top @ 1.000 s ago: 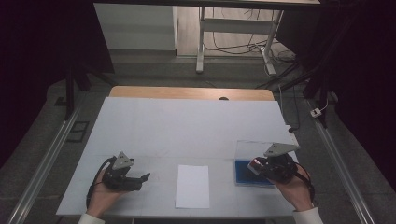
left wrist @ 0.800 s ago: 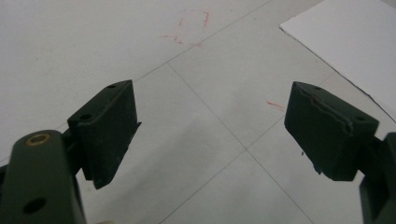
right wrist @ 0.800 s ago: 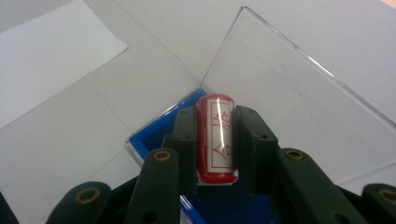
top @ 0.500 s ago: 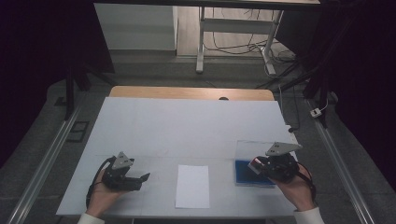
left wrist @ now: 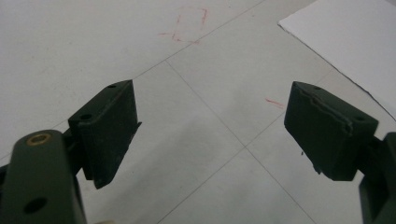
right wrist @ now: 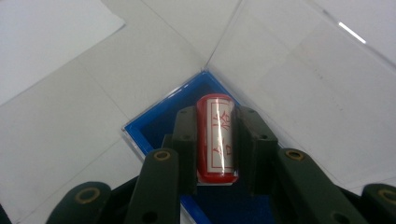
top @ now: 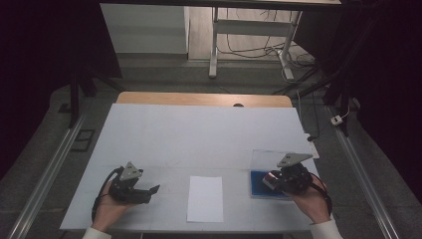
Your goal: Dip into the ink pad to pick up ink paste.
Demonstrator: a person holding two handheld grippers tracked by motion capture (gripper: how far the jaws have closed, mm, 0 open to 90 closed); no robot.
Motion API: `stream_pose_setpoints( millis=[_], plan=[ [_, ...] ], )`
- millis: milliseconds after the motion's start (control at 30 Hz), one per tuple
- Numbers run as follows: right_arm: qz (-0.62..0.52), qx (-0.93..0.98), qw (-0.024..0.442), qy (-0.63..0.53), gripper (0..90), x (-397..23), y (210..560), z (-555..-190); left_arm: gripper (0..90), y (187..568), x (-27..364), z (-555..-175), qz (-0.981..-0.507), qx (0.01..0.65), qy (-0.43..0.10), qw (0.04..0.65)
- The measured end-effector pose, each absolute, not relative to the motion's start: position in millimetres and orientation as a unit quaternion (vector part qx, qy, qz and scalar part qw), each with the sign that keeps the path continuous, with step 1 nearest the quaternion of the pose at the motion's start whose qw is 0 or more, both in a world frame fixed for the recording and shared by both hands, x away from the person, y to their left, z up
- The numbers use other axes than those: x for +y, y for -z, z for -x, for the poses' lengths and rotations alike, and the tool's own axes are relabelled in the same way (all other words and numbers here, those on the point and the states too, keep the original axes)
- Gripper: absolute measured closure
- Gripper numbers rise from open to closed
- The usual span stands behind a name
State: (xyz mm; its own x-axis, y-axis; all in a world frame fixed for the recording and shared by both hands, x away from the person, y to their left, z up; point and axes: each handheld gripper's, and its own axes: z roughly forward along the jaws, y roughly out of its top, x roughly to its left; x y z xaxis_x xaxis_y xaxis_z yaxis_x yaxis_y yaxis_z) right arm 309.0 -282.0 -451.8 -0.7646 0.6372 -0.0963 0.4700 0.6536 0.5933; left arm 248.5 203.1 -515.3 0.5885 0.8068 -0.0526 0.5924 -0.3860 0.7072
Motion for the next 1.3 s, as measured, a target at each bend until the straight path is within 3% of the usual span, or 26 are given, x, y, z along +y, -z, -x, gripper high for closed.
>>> stream_pose_setpoints(
  millis=[1300],
  plan=[
    [-0.309,0.907,0.147,-0.245,71.0,-274,469,-314,18.0,514,203,-248,-0.819,0.426,-0.147,0.354]
  ],
)
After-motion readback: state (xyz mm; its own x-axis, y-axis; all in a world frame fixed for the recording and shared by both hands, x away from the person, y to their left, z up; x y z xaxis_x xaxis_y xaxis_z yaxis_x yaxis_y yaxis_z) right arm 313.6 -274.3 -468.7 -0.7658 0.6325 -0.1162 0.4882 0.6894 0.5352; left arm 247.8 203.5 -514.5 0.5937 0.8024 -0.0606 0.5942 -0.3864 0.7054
